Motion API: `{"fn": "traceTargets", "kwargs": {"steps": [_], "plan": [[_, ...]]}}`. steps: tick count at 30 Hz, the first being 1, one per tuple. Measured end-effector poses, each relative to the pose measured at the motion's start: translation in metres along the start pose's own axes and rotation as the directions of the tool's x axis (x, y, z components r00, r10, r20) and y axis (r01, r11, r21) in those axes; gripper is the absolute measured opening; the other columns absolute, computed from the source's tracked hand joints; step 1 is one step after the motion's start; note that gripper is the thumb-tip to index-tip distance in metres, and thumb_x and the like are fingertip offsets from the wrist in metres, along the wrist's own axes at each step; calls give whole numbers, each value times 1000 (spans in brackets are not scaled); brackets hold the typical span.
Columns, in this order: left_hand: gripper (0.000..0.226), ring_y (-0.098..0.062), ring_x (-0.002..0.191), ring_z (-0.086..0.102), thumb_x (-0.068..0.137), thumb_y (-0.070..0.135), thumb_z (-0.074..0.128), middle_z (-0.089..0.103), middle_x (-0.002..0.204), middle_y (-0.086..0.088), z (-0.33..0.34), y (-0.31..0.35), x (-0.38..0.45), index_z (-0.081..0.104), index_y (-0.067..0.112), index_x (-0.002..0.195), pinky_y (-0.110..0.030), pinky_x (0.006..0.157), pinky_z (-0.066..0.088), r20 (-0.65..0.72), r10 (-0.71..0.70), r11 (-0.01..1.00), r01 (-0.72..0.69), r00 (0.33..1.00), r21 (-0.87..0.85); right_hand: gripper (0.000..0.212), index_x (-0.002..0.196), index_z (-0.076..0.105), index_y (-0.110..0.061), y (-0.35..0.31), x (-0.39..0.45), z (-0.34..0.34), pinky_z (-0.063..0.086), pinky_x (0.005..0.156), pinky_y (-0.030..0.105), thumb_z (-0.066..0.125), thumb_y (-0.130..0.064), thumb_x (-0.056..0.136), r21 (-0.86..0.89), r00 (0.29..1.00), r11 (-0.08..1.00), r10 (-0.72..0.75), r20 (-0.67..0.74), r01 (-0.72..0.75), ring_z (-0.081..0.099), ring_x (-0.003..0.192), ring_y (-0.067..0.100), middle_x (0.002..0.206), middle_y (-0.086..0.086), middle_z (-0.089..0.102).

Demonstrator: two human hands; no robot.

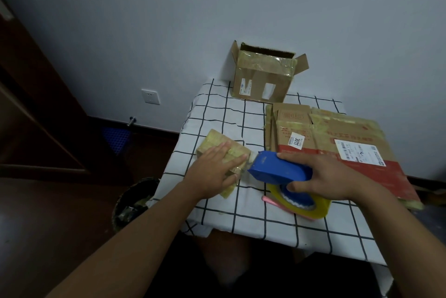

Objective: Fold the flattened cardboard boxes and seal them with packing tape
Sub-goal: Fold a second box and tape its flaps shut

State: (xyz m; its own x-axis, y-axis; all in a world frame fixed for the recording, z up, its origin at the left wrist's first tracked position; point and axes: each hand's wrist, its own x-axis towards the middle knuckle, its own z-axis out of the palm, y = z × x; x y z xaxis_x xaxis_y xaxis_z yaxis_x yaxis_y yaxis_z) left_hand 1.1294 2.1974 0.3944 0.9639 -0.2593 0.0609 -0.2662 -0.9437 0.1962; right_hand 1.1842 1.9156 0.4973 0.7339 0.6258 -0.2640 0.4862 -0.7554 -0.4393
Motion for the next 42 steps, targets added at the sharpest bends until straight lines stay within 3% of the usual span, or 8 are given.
{"fn": "traceTargets", "kwargs": {"steps": [3,7,9,16,20,30,36,42], "plan": [[57,-21,151,4,99,51,39,6,164,-8,-3,3,1,20,43,152,-31,114,-6,-18,-10,1000,11,1000,12,71,145,36,-49,0,-1,0,44,90,24,72,-46,84,-26,1000,1000,15,24,-14,53,107,7,130,-14,53],[62,-20,151,-1,98,41,38,5,164,-6,9,14,6,21,23,155,-42,123,1,-27,55,997,-53,998,55,74,149,32,-46,-4,8,3,46,93,29,67,-53,84,-134,996,991,33,82,-22,54,110,12,135,-7,55],[62,-16,151,-2,100,37,36,6,164,-5,15,17,10,16,16,155,-37,123,0,-21,89,993,-87,996,83,74,149,31,-47,-4,13,6,46,94,31,66,-56,84,-147,994,988,51,101,-36,54,110,13,136,-6,55],[54,-17,151,-1,105,32,29,4,164,-3,13,10,15,10,30,156,-34,119,-1,9,89,995,-90,996,41,72,148,33,-46,-7,2,-5,39,80,16,69,-48,86,-80,994,995,63,86,-56,51,103,9,127,-11,50],[54,-16,151,-2,105,33,27,3,164,-1,13,10,14,11,29,156,-33,119,-2,11,91,996,-91,996,8,71,148,33,-48,-12,9,-11,39,77,18,68,-48,86,-117,985,990,99,143,-83,51,100,10,123,-9,49],[76,-17,151,0,93,28,45,3,164,-4,7,7,14,4,16,157,-33,120,1,66,103,992,-98,992,-82,63,138,54,-33,-64,82,-30,46,97,35,69,-50,79,-347,928,937,168,331,-46,52,110,17,132,-3,55],[79,-18,151,2,92,34,45,6,164,-5,5,6,16,6,14,157,-35,122,5,79,105,987,-95,991,-128,64,137,55,-31,-81,99,-38,47,92,32,72,-49,78,-422,898,906,218,382,-40,52,107,16,120,-6,50],[74,-17,151,2,95,40,38,6,164,-4,4,9,14,7,15,157,-34,121,4,60,100,988,-92,993,-124,61,140,53,-29,-79,78,-32,43,89,29,69,-46,83,-394,921,919,177,347,-28,52,106,16,133,-2,56]]}}
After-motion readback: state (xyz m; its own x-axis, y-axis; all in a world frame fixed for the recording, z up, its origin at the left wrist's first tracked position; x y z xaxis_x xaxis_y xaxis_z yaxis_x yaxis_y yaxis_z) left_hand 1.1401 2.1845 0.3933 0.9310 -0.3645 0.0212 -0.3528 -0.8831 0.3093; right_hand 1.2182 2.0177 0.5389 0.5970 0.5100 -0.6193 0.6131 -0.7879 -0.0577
